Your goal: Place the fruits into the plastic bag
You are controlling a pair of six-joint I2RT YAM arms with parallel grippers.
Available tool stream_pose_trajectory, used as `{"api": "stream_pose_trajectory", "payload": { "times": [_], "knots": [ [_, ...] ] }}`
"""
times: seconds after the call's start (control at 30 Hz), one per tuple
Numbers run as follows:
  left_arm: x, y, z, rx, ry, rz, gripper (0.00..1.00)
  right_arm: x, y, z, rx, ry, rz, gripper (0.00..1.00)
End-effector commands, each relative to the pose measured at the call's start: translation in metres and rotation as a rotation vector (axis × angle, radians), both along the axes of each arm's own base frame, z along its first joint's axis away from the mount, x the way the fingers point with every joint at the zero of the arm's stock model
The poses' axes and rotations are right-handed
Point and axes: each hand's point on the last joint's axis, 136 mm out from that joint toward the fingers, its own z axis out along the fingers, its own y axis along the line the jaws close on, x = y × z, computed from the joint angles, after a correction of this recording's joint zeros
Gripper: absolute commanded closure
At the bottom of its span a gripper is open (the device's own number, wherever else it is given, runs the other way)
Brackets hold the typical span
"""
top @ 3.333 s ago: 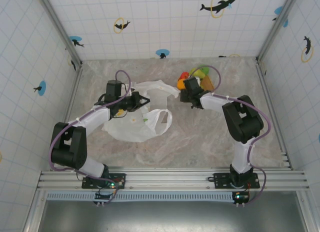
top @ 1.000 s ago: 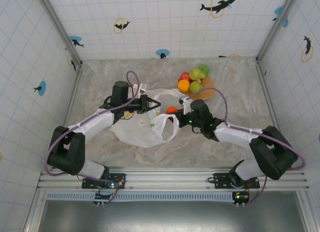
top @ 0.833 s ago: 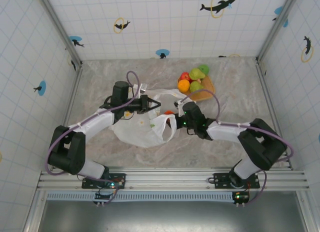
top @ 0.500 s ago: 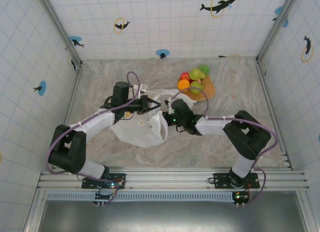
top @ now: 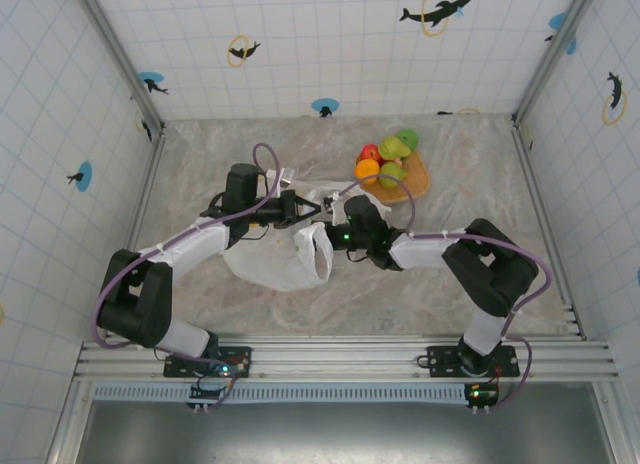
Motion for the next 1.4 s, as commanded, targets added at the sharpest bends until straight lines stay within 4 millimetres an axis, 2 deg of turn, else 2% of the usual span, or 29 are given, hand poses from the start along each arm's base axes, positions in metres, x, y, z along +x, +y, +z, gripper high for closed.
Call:
{"api": "stream_pose_trajectory", "payload": {
  "times": [0.0, 0.17, 0.23, 0.43, 0.53, 0.63, 0.77, 0.93, 1.23, 1.37],
  "knots": [
    [0.001, 0.003, 0.002, 0.007, -0.040, 0.010, 1.00, -0.001, -0.013, 0.004, -0.039, -0.048, -0.005, 0.21],
    [0.005, 0.009, -0.002, 0.027, -0.039, 0.034, 1.00, 0.004, -0.052, -0.011, -0.259, -0.143, -0.081, 0.23],
    [0.006, 0.009, -0.002, 0.029, -0.037, 0.037, 1.00, 0.000, -0.068, -0.015, -0.313, -0.156, -0.098, 0.23],
    [0.008, 0.011, -0.006, 0.043, -0.033, 0.049, 1.00, -0.016, -0.104, -0.025, -0.377, -0.129, -0.154, 0.26],
    [0.009, 0.011, -0.007, 0.043, -0.032, 0.050, 1.00, -0.017, -0.122, -0.028, -0.393, -0.108, -0.236, 0.29],
    [0.009, 0.011, -0.007, 0.043, -0.030, 0.050, 1.00, -0.016, -0.132, -0.031, -0.370, -0.073, -0.327, 0.31],
    [0.009, 0.010, -0.009, 0.043, -0.025, 0.048, 1.00, -0.011, -0.134, -0.036, -0.317, -0.026, -0.407, 0.31],
    [0.009, 0.010, -0.009, 0.042, -0.023, 0.047, 1.00, -0.002, -0.119, -0.039, -0.254, 0.014, -0.417, 0.33],
    [0.008, 0.011, -0.008, 0.039, -0.024, 0.046, 1.00, 0.013, -0.116, -0.054, -0.244, 0.048, -0.472, 0.50],
    [0.007, 0.011, -0.007, 0.037, -0.023, 0.044, 1.00, 0.019, -0.105, -0.052, -0.196, 0.045, -0.455, 0.64]
  ]
}}
